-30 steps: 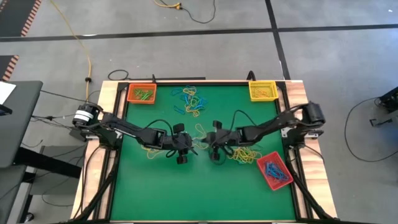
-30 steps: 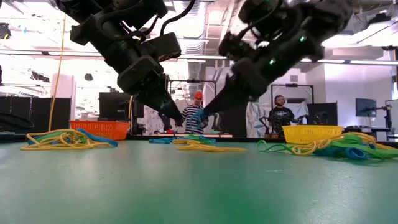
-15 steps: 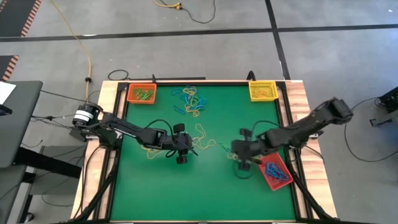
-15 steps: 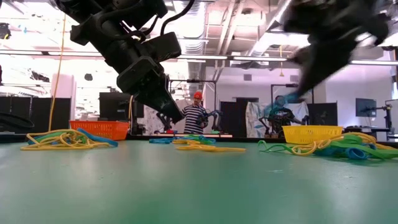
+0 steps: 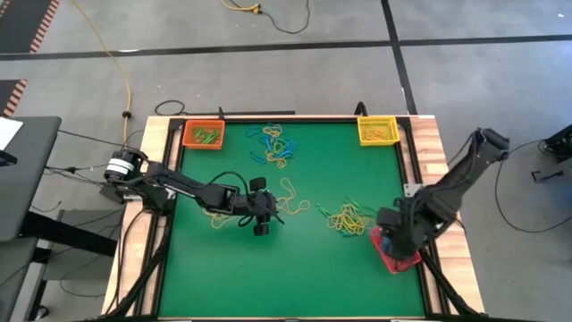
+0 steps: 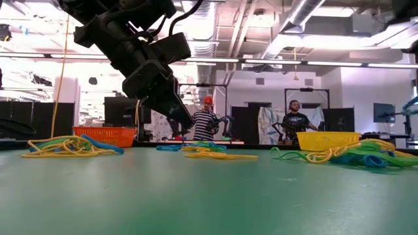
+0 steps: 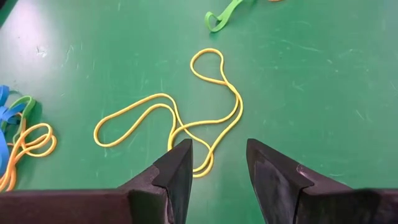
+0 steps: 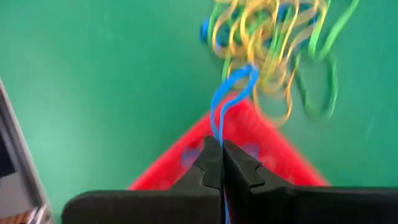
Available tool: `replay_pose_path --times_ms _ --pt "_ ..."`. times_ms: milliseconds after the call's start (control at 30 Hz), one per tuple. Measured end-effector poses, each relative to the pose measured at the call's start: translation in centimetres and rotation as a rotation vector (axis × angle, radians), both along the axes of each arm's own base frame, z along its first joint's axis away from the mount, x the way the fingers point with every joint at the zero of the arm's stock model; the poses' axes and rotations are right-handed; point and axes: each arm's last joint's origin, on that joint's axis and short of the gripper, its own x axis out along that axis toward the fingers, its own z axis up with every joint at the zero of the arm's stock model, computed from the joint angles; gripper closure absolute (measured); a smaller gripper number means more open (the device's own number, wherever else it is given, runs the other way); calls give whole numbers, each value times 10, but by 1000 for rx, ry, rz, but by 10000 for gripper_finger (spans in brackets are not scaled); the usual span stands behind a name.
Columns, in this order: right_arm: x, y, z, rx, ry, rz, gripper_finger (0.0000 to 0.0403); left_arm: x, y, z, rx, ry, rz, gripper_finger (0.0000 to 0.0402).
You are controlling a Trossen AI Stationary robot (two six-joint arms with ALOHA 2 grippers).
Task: Sort rubber bands into baskets
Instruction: Put the blue rubber band into the red bin
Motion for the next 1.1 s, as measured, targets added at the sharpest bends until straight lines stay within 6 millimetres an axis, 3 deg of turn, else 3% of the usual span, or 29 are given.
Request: replay_pose_path --times_ms 400,667,1100 --pt "-33 23 -7 54 166 -154 379 3 1 3 15 -39 -17 261" --pt "-39 36 -16 30 236 -202 375 3 1 3 15 -42 -18 261" --pt "-39 40 -23 -5 276 -227 316 3 1 3 15 -32 -18 261"
